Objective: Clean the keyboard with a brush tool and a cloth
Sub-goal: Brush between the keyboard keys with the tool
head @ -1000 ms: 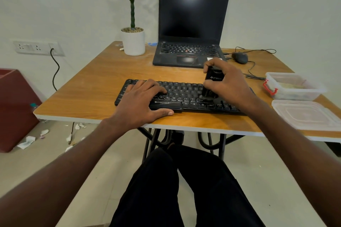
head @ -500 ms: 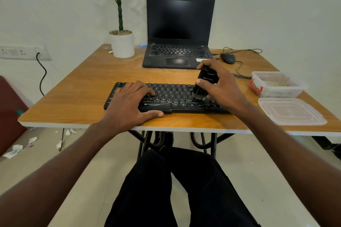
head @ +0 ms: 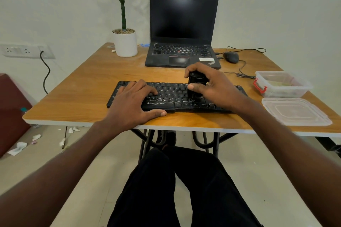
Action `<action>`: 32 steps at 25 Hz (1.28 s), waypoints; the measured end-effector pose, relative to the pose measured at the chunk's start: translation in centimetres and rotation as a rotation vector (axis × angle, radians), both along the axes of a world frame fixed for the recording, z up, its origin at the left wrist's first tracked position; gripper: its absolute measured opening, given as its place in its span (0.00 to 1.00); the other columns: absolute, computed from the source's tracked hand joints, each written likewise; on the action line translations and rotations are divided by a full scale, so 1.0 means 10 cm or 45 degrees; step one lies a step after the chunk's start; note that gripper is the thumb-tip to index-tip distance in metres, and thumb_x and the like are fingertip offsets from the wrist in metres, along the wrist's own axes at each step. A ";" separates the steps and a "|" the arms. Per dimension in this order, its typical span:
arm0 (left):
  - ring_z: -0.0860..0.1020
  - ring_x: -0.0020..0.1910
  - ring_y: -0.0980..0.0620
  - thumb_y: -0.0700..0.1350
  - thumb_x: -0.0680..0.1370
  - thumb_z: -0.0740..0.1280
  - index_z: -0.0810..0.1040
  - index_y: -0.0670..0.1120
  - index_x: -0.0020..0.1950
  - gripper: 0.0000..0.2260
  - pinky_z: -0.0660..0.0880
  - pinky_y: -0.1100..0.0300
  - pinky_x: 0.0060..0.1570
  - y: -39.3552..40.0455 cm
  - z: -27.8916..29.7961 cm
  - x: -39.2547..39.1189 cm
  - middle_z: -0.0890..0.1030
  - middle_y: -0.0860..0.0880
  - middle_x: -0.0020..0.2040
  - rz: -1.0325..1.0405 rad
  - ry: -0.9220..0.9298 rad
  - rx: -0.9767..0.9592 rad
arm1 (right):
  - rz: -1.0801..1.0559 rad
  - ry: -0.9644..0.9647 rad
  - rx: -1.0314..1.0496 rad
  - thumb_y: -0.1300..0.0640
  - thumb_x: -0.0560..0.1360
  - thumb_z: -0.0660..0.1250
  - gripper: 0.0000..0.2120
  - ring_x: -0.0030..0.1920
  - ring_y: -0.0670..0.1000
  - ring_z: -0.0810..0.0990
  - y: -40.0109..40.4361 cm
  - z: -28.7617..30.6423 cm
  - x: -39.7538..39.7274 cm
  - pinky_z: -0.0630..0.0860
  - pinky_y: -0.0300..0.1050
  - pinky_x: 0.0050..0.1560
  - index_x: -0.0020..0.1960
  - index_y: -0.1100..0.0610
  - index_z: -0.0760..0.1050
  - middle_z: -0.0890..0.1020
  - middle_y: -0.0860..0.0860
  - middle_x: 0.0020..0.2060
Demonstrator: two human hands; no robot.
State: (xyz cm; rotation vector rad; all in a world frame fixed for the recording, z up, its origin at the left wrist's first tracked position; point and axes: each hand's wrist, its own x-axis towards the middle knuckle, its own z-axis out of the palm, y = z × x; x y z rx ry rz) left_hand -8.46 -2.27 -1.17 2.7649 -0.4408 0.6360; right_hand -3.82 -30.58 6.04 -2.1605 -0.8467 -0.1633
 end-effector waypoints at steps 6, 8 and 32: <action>0.70 0.58 0.56 0.80 0.71 0.60 0.77 0.56 0.65 0.35 0.69 0.51 0.58 0.01 0.01 0.00 0.74 0.57 0.58 -0.002 0.010 -0.014 | -0.010 -0.179 -0.002 0.55 0.79 0.72 0.15 0.57 0.48 0.79 0.06 -0.04 -0.07 0.82 0.42 0.49 0.62 0.45 0.73 0.77 0.45 0.57; 0.70 0.58 0.56 0.79 0.71 0.60 0.77 0.56 0.65 0.35 0.69 0.51 0.58 0.00 0.01 0.00 0.74 0.56 0.58 0.001 0.015 -0.008 | -0.043 -0.055 0.054 0.55 0.78 0.73 0.18 0.55 0.49 0.80 0.04 -0.03 -0.07 0.83 0.39 0.43 0.64 0.46 0.70 0.76 0.44 0.57; 0.74 0.62 0.50 0.76 0.78 0.55 0.76 0.54 0.68 0.32 0.68 0.50 0.65 -1.05 0.02 0.19 0.76 0.54 0.62 0.005 -0.088 0.187 | -0.584 -0.234 0.440 0.54 0.83 0.65 0.16 0.58 0.52 0.80 -0.77 -0.33 0.00 0.83 0.55 0.56 0.69 0.46 0.70 0.77 0.51 0.58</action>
